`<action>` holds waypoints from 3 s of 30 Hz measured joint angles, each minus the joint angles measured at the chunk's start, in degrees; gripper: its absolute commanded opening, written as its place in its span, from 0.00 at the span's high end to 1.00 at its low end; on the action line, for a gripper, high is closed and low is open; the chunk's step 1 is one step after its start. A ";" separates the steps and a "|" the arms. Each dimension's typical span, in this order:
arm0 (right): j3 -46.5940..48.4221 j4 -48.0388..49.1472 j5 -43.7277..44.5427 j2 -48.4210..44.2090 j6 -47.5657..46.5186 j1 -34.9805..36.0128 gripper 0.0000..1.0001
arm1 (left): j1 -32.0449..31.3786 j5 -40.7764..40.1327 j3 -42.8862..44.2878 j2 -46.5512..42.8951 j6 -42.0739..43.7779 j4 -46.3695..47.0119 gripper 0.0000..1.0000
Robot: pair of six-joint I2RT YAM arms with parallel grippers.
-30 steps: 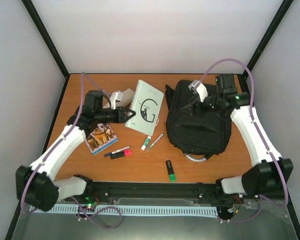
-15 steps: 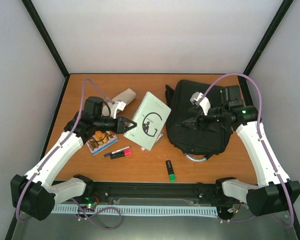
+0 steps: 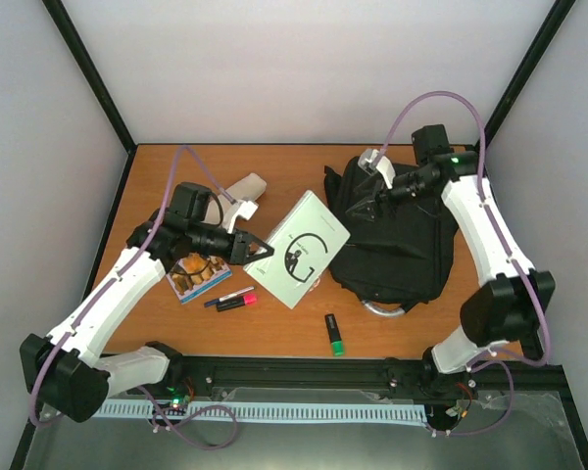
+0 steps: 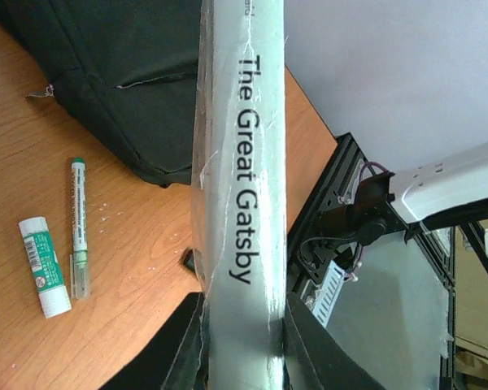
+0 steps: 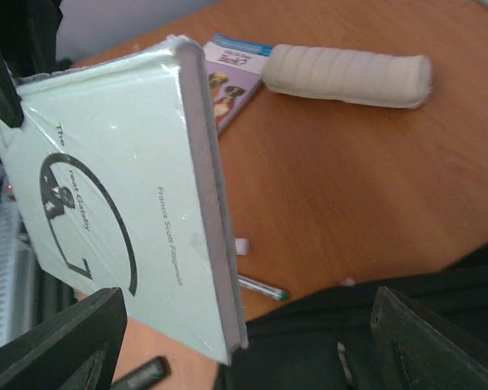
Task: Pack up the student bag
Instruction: Pick up the book from the center of the board.
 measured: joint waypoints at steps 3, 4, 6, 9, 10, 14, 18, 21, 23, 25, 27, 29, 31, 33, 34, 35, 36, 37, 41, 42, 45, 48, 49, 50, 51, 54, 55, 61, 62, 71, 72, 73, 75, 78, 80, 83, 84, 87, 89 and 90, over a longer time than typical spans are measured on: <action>1.44 -3.43 -4.59 4.92 -0.55 -0.09 0.16 | 0.00 0.20 0.26 -0.02 -0.02 -0.59 0.99; 1.53 -4.63 -6.19 6.12 -0.76 -0.09 0.15 | 0.00 0.17 0.44 0.00 -0.04 -0.79 0.99; 1.22 -6.58 -9.07 7.21 -1.33 -0.07 0.15 | 0.00 0.37 1.18 0.07 -0.04 -1.44 0.99; -2.78 -6.80 -12.13 5.35 -2.40 0.17 0.16 | 0.00 1.18 1.14 -0.15 -0.07 -1.05 0.99; -4.81 -6.64 -12.39 4.15 -2.82 0.24 0.16 | 0.00 1.60 0.22 -0.57 -0.24 0.07 0.99; -11.74 -5.86 -12.39 0.33 -5.03 0.42 0.16 | -0.79 2.05 -6.16 -4.70 -0.68 4.50 0.99; -18.60 -2.16 -12.35 -3.02 -4.15 0.42 0.16 | -2.71 2.05 -9.16 -7.87 -0.61 4.94 0.99; -20.26 0.28 -12.52 -3.58 -2.64 0.48 0.15 | -3.56 3.04 -9.18 -8.09 -0.59 5.77 0.99; -20.31 1.22 -12.68 -3.45 -2.38 0.52 0.15 | -4.28 3.10 -9.18 -8.09 -0.17 6.12 0.99; -20.24 1.42 -13.05 -3.23 -2.47 0.59 0.15 | -5.09 3.54 -9.18 -8.02 0.00 6.12 0.99; -19.98 0.24 -14.53 -2.62 -3.52 0.72 0.16 | -5.51 4.33 -9.18 -7.63 0.09 6.16 0.99; -19.96 -1.31 -15.93 -2.14 -5.44 1.14 0.21 | -5.53 5.35 -9.18 -6.40 0.63 6.91 0.99; -20.15 -2.80 -17.18 -1.75 -7.37 2.14 0.35 | -5.79 6.25 -9.18 -4.44 0.87 8.59 0.99; -20.52 -4.55 -18.29 -1.36 -10.12 2.95 0.59 | -5.88 6.82 -9.07 -1.95 1.03 10.05 0.99; -20.57 -6.08 -18.97 -0.92 -11.91 3.21 0.70 | -5.90 6.93 -8.81 -0.50 1.29 10.32 0.99; -20.55 -8.13 -18.84 -0.15 -14.45 3.39 0.81 | -5.88 7.23 -8.52 0.55 2.08 10.21 0.99; -20.50 -9.79 -19.02 0.83 -16.63 3.06 0.89 | -5.92 8.15 -8.11 1.53 2.84 9.99 0.94; -20.39 -11.65 -19.54 1.68 -18.34 2.71 0.96 | -6.12 8.28 -7.37 2.32 4.15 9.16 0.74; -20.06 -18.84 -19.93 2.80 -24.20 2.60 0.97 | -5.90 8.52 -5.49 4.94 8.46 6.43 0.46; -19.82 -19.26 -18.88 2.75 -25.05 2.89 0.97 | -6.25 8.85 -5.11 5.55 8.90 6.45 0.46; -18.53 -20.37 -15.37 2.80 -26.80 3.43 0.97 | -8.70 8.44 -4.57 6.71 10.78 6.19 0.46; -17.42 -22.40 -13.29 2.80 -27.34 3.50 0.97 | -11.87 6.75 -4.28 8.46 12.39 5.44 0.45; -17.18 -22.82 -12.55 2.80 -27.41 3.54 0.97 | -12.85 5.88 -4.28 8.94 12.81 5.33 0.45; -17.09 -23.08 -12.04 2.80 -27.43 3.54 0.97 | -13.57 5.11 -4.28 9.16 12.98 5.29 0.45; -17.07 -23.45 -11.61 2.80 -27.45 3.61 0.97 | -14.47 4.04 -4.28 9.29 13.14 5.20 0.45; -17.07 -24.13 -11.26 2.80 -27.58 3.65 0.97 | -16.13 1.95 -4.28 9.31 13.27 5.14 0.46; -17.07 -24.22 -11.26 2.82 -27.58 3.65 0.97 | -16.48 1.36 -4.31 9.31 13.27 5.14 0.45; -17.05 -23.63 -12.66 2.93 -26.99 3.65 0.97 | -17.57 -2.75 -6.64 6.95 12.76 7.37 0.36; -16.96 -23.37 -13.31 2.93 -26.93 3.65 0.97 | -17.73 -3.48 -7.15 6.49 12.57 7.65 0.35; -16.48 -21.38 -17.33 2.91 -26.91 3.58 0.97 | -18.32 -4.20 -8.15 7.80 12.20 7.63 0.48; -16.50 -21.33 -17.33 2.91 -26.95 3.58 0.97 | -18.32 -3.96 -8.15 8.02 12.15 7.58 0.50; -16.50 -21.44 -17.33 2.91 -26.97 3.58 0.97 | -18.32 -3.65 -8.15 8.04 12.09 7.56 0.52; -16.52 -21.81 -17.42 2.91 -27.06 3.58 0.97 | -18.32 -2.69 -8.15 8.00 12.04 7.34 0.55; -16.55 -22.56 -17.64 2.93 -27.32 3.61 0.97 | -18.32 -1.92 -8.15 7.63 11.98 6.67 0.62; -16.55 -23.12 -18.05 2.93 -27.54 3.61 0.97 | -18.29 -1.49 -8.15 7.10 11.98 6.29 0.67; -16.55 -23.93 -18.45 2.97 -27.50 3.67 0.97 | -18.29 -0.70 -8.15 6.78 11.76 5.84 0.71; -16.55 -24.06 -18.51 3.02 -27.08 3.69 0.97 | -18.25 -0.46 -8.15 6.84 11.67 5.75 0.73; -16.57 -24.02 -18.67 3.13 -25.75 3.72 0.93 | -18.12 0.42 -8.15 7.10 11.52 5.53 0.80; -16.57 -23.67 -18.82 3.23 -25.14 3.72 0.73 | -18.08 1.14 -8.15 7.17 11.52 5.46 0.86; -16.57 -23.56 -18.86 3.26 -24.96 3.72 0.64 | -18.03 1.49 -8.15 7.17 11.47 5.38 0.89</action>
